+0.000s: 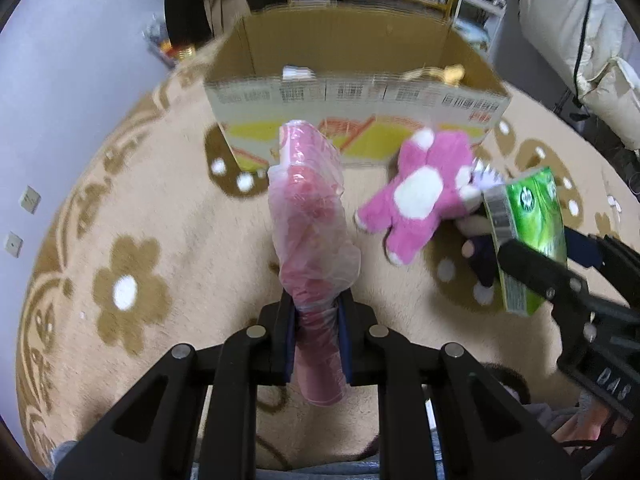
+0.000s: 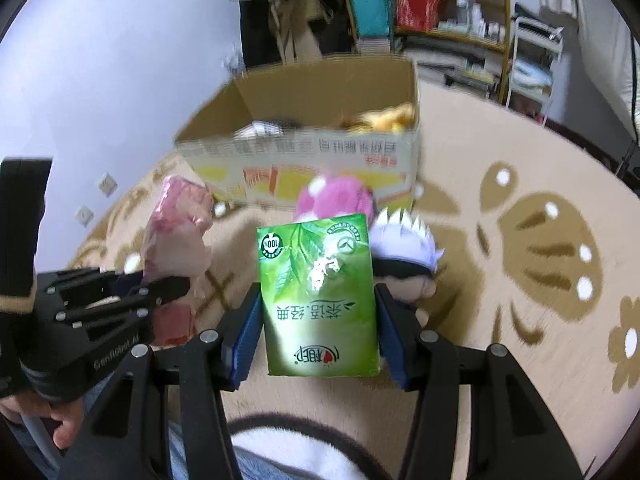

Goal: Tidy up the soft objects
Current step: 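Lift both held items and carry them over the box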

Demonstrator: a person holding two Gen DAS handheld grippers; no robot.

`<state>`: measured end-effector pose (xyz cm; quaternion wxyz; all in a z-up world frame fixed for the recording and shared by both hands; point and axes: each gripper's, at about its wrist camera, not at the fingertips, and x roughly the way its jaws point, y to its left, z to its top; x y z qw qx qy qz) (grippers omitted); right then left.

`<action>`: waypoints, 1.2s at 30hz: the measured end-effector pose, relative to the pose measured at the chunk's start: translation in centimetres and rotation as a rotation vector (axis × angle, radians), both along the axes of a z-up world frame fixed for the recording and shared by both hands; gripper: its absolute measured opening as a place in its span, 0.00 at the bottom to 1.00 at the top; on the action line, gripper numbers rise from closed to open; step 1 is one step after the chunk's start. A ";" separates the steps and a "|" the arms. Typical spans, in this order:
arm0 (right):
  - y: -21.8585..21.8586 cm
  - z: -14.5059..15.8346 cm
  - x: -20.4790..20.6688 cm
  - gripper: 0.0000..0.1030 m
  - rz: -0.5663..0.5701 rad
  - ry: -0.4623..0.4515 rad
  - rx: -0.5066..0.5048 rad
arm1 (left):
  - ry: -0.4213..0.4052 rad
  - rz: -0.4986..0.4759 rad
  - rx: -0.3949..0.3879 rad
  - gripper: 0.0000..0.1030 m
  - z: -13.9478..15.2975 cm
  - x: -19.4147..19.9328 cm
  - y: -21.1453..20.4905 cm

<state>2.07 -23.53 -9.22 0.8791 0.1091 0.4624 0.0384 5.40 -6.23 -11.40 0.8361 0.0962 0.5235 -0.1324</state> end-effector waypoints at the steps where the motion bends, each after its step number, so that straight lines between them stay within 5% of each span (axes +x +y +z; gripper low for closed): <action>1: -0.1 0.4 -0.1 0.55 -0.004 -0.022 -0.004 | -0.029 0.000 -0.006 0.16 0.6 -0.3 0.0; 13: 2.1 5.2 -1.4 0.55 -0.023 -0.253 -0.105 | -0.292 0.006 -0.042 0.16 6.7 -2.7 0.1; 36: 1.6 8.0 1.5 0.55 -0.021 -0.361 -0.116 | -0.470 0.027 -0.050 0.16 9.9 0.2 -0.1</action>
